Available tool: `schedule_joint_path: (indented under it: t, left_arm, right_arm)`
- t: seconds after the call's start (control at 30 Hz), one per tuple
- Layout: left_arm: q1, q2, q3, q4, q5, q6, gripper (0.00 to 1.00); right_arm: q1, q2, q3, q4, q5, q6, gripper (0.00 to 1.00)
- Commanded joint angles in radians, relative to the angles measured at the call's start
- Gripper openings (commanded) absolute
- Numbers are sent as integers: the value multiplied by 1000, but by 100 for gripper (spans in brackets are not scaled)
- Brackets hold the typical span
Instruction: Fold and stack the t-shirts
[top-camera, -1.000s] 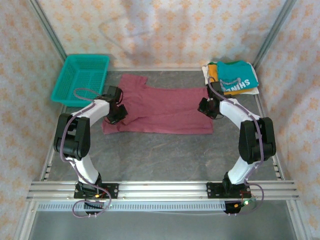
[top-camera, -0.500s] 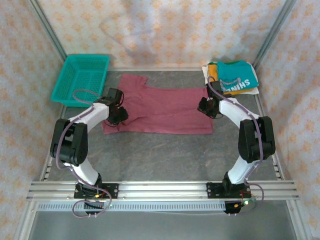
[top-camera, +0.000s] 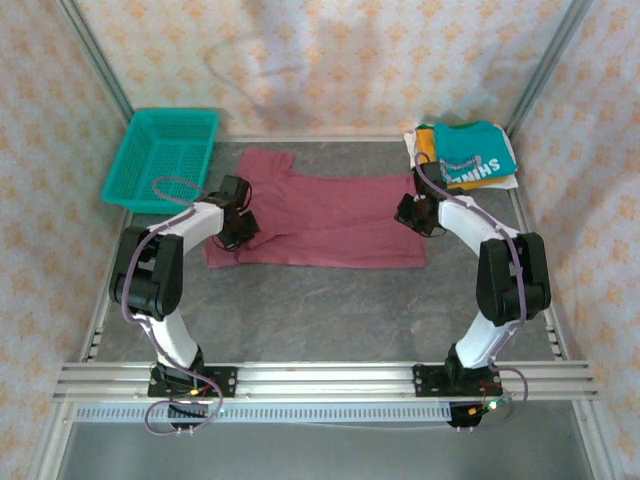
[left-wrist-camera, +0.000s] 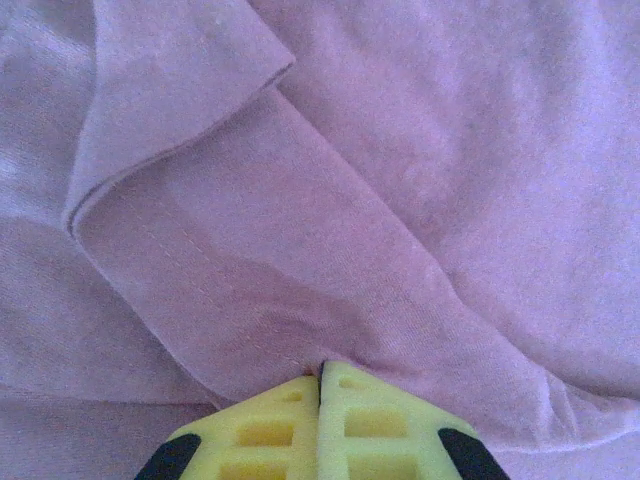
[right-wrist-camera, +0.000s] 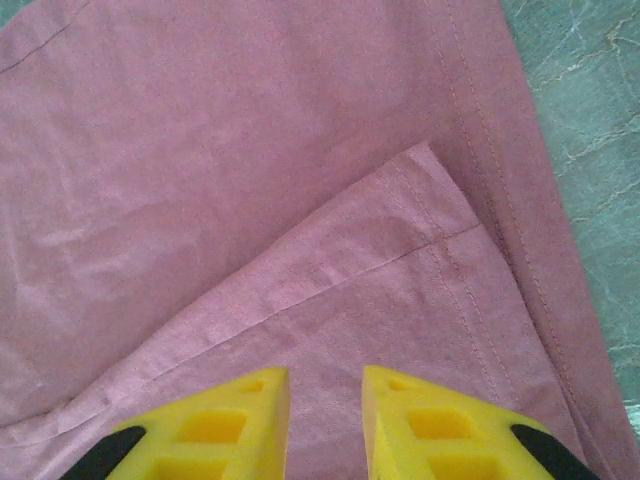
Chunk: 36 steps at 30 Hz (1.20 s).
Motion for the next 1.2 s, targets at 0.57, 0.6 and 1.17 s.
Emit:
schedule_joint_path:
  t: [0.57,0.6,1.17]
  left_arm:
    - [-64,-320,-34,-178,-124,6,0]
    - [-65,-327,-33,-179,-121,6,0]
    - [-125,-442,-74,-244,-87,-30,0]
  right_arm:
    - [-35,167,172,-94,122,-14,37]
    - [-37,179,175,-91,118,-11,37]
    - [-12,167,151,-31,-25,91,57]
